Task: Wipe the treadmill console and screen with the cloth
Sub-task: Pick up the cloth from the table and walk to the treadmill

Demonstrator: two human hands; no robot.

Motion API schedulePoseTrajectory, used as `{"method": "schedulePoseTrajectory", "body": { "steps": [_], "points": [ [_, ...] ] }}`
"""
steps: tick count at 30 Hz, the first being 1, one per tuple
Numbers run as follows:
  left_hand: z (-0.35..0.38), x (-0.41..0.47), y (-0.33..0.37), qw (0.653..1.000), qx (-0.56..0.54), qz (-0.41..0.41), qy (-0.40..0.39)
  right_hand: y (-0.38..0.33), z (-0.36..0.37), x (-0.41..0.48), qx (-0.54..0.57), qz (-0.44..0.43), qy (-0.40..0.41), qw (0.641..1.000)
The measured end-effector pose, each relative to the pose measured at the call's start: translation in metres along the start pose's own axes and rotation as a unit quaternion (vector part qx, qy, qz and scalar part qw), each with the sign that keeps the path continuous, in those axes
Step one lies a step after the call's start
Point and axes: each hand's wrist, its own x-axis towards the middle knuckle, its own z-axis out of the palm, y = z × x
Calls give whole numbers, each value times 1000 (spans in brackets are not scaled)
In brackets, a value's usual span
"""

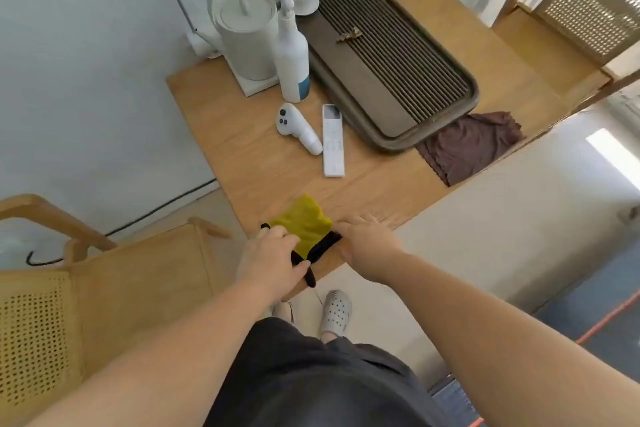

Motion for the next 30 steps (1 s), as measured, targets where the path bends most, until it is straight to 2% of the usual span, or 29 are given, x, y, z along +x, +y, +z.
{"method": "schedulePoseTrajectory", "body": {
  "steps": [3,5,9,12,17,20,23,26,30],
  "points": [
    [10,14,0,1000,10,-21,14,5,5,21,-34,13,52,998],
    [13,17,3,999,15,-35,21,3,4,31,-42,25,41,998],
    [16,18,0,998,56,-3,40,2,3,41,-48,-6,40,998],
    [19,18,-12,997,30,35,59,3,8,39,-51,-24,52,997],
    [5,18,-16,997,-5,43,63,3,18,23,38,-21,130,991],
    [-11,16,-8,997,-46,29,57,-1,10,5,124,-16,164,978],
    [-29,11,7,988,-145,-7,60,-1,-3,-14,198,5,200,960],
    [-46,-3,30,966,-248,-34,57,-3,-16,-36,217,30,214,952],
    [-69,-18,51,951,-305,-19,47,-7,-38,-67,238,64,238,939]
  ]
}}
